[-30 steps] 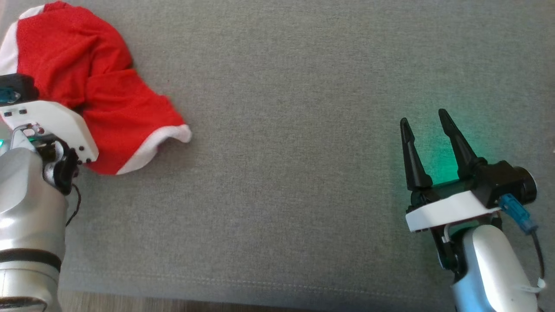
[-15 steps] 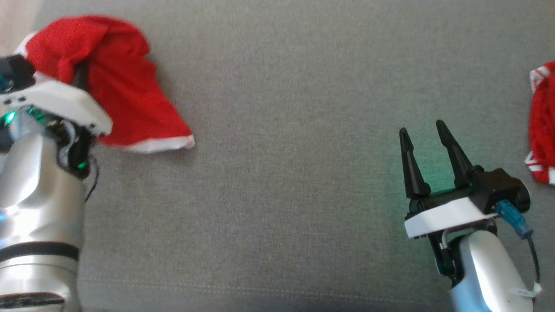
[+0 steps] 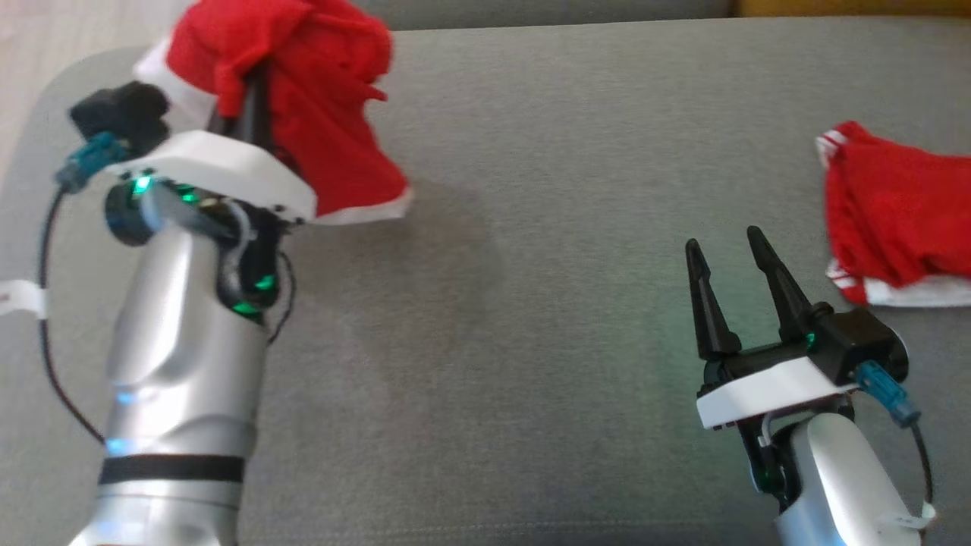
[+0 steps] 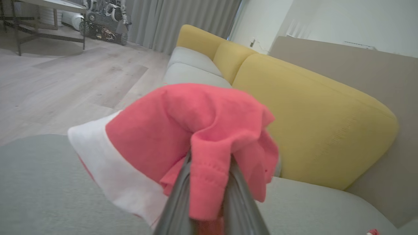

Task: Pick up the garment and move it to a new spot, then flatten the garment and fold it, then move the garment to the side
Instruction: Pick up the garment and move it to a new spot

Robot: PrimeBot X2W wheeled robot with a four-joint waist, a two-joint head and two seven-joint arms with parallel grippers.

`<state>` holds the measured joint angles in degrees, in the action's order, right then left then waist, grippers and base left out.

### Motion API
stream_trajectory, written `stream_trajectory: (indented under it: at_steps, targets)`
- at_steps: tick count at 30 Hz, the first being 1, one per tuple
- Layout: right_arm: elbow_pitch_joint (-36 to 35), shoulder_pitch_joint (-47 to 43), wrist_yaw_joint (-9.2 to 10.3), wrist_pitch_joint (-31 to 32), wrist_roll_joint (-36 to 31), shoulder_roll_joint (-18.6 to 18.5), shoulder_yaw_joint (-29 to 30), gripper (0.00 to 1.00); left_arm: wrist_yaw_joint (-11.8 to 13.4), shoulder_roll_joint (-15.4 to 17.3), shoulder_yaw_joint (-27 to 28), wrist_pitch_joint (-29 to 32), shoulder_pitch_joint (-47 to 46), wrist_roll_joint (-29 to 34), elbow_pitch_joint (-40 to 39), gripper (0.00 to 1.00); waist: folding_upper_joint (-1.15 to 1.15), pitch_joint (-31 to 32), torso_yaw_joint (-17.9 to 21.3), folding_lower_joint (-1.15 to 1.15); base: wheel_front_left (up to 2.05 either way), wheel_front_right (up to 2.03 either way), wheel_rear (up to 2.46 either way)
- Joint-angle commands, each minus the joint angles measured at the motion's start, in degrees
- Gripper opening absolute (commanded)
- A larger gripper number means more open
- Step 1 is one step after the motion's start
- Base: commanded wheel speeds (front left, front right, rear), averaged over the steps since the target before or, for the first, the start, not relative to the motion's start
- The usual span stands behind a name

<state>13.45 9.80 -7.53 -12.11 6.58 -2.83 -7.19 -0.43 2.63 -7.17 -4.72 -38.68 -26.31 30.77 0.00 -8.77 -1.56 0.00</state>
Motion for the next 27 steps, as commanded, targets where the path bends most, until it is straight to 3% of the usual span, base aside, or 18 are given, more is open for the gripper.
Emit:
stream_trajectory:
  at_steps: [1,3,5,10,11,16,21,22,23,24,27]
  targets:
    - [-1.59,1.18,0.04,-0.63,-0.01,-0.06,-1.25,1.0,1.41,0.81,-0.09,-0.9,-1.14,-0.51,-2.84,0.0,0.0,0.48,2.48,0.0,0.0,0.0,0.0]
    - [-1.5,1.51,0.04,-0.78,0.03,-0.05,-0.94,1.0,3.75,0.38,-1.99,-1.99,-0.26,-1.87,-2.91,0.0,0.0,0.6,3.98,0.0,0.0,0.0,0.0]
    - [-1.4,1.83,0.04,-0.93,0.2,-0.05,-0.7,1.0,6.61,0.3,-6.28,-2.97,1.28,-7.44,-3.06,0.0,0.0,0.67,5.76,0.0,0.0,0.0,0.0]
    - [-0.88,1.94,0.04,-1.23,0.54,-0.05,-0.59,1.0,16.08,0.27,-21.26,-6.77,5.15,-21.86,-3.74,0.0,0.0,1.6,9.83,0.0,0.0,0.0,0.0]
    - [-0.88,1.94,0.04,-1.23,0.54,-0.05,-0.59,1.0,16.08,0.27,-21.26,-6.77,5.15,-21.86,-3.74,0.0,0.0,1.6,9.83,0.0,0.0,0.0,0.0]
    - [-0.76,2.17,0.04,-1.32,0.57,-0.05,-1.03,1.0,22.63,0.26,-33.65,-9.54,5.55,-32.51,-5.82,0.0,0.0,1.83,13.05,0.0,0.0,0.0,0.0]
    - [-0.5,2.04,0.04,-1.51,0.93,-0.05,-1.35,1.0,25.47,0.25,-42.14,-10.21,3.44,-39.2,-8.17,0.0,0.0,1.7,14.35,0.0,0.0,0.0,0.0]
    - [-0.44,1.97,0.04,-1.56,1.03,-0.05,-1.45,1.0,25.74,0.25,-43.1,-10.23,2.91,-39.52,-8.62,0.1,0.0,1.61,14.44,0.0,0.0,0.0,0.0]
    - [-0.35,1.93,0.04,-1.6,1.17,-0.05,-1.64,1.0,25.72,0.25,-43.61,-10.24,2.71,-40.33,-9.24,0.44,0.0,1.5,14.55,0.0,0.0,0.0,0.0]
    - [-0.26,1.94,0.04,-1.64,1.36,-0.05,-1.9,1.0,25.67,0.25,-44.06,-10.25,2.66,-41.37,-9.61,1.0,0.0,1.39,14.65,0.0,0.0,0.0,0.0]
    - [-0.2,1.85,0.04,-1.75,2.1,-0.05,-3.22,1.0,25.4,0.25,-44.82,-10.26,1.66,-41.46,-9.72,1.0,0.0,0.81,14.43,0.0,0.0,0.0,0.0]
